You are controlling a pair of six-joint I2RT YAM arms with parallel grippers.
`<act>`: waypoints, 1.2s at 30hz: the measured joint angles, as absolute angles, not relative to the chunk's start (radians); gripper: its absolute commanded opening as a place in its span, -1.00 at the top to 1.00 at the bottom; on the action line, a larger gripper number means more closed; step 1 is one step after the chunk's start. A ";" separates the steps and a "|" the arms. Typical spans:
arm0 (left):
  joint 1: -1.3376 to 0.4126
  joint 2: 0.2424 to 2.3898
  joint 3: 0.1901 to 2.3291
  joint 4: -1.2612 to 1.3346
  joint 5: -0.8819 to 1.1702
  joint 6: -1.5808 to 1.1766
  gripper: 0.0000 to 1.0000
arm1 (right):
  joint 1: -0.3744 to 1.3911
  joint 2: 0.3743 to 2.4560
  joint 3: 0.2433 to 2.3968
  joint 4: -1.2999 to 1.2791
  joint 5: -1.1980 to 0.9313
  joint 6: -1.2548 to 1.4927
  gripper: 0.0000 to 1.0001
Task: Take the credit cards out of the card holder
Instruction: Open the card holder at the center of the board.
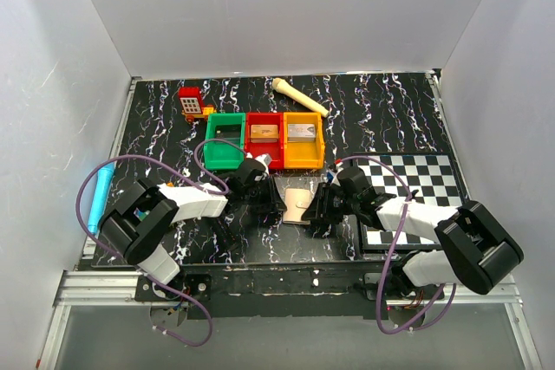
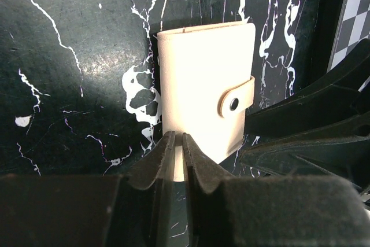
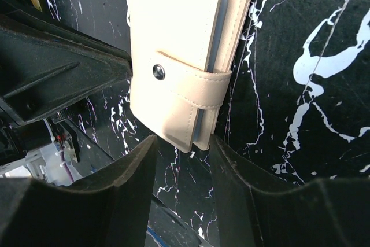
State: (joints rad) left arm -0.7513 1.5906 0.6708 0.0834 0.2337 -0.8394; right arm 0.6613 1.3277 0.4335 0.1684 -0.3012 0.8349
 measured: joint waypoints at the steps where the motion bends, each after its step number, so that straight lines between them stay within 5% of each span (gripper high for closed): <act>1: -0.751 1.592 0.671 0.084 0.233 -0.841 0.80 | 0.661 1.328 0.434 0.168 -0.300 0.835 0.02; 9: -0.751 1.596 0.670 0.088 0.224 -0.849 0.81 | 0.661 1.318 0.432 0.168 -0.287 0.834 0.01; 17: -0.751 1.596 0.667 0.092 0.224 -0.850 0.76 | 0.661 1.258 0.429 0.157 -0.255 0.825 -0.26; 36: -0.755 1.596 0.661 0.110 0.225 -0.857 0.62 | 0.661 1.332 0.436 0.184 -0.274 0.815 -0.01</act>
